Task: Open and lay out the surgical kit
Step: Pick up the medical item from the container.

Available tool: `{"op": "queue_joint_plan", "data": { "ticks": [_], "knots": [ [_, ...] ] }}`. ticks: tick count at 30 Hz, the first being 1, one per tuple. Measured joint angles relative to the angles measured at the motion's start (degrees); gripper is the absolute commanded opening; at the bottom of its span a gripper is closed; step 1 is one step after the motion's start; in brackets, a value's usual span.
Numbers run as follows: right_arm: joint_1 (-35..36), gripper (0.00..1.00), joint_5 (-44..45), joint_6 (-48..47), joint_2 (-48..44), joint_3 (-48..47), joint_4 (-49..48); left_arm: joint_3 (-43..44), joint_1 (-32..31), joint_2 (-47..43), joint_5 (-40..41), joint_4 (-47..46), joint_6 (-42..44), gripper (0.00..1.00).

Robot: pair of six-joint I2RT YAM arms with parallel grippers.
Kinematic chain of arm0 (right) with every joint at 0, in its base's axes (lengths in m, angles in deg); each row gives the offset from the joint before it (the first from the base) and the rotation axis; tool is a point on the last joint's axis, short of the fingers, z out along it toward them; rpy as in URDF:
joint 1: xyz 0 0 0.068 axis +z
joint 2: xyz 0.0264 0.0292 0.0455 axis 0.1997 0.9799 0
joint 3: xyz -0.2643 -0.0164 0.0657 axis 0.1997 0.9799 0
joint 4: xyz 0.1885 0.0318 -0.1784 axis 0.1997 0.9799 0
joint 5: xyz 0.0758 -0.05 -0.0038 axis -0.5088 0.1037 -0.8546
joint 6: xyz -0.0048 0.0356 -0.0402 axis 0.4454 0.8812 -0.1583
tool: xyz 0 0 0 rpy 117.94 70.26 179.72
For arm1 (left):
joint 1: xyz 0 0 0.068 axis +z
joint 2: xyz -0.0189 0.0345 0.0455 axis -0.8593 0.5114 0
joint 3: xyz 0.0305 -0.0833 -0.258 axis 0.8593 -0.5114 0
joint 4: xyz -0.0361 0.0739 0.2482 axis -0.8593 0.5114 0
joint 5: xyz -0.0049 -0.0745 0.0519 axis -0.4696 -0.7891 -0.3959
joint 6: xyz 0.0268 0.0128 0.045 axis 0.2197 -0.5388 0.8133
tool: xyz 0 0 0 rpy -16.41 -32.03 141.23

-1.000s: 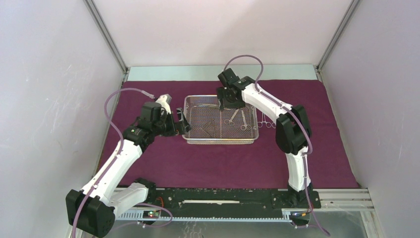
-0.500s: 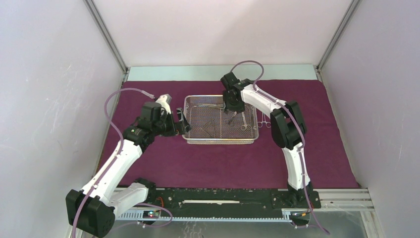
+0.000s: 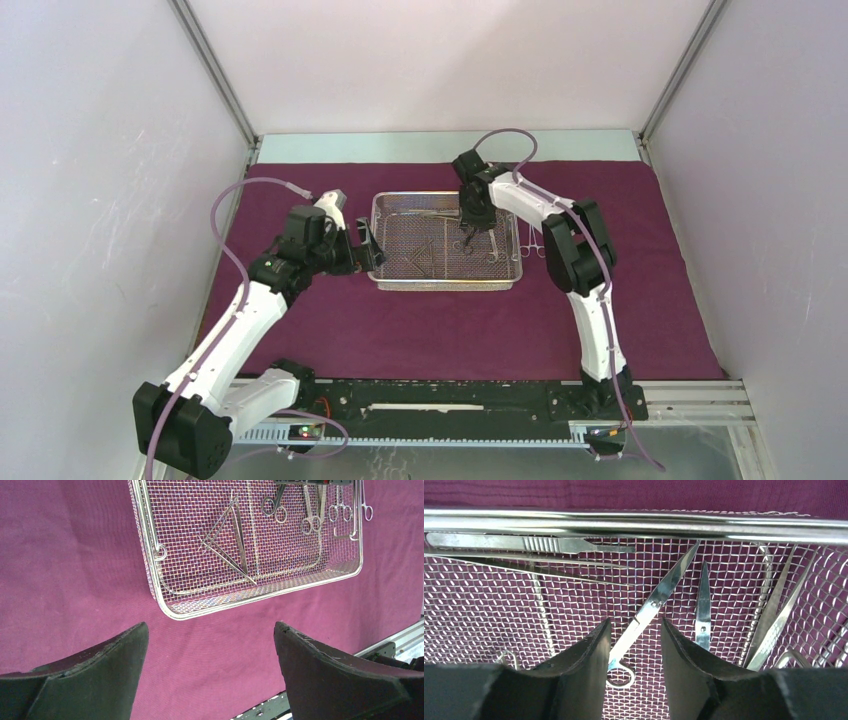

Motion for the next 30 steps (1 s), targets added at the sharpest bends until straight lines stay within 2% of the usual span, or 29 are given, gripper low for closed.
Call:
{"op": "queue_joint_plan", "data": {
  "ticks": [13,18,30],
  "knots": [
    [-0.2,0.17,-0.46,0.74,0.22,1.14,-1.53,0.0,0.0,0.0,0.0,0.0,0.0,1.0],
    [0.07,0.11,-0.39,0.83,-0.17,1.75,-2.34,0.0,0.0,0.02,0.0,-0.02,0.0,1.0],
    [1.09,0.07,0.39,0.79,-1.84,4.26,-3.74,0.0,0.0,0.0,0.0,-0.02,-0.02,1.0]
  ]
}}
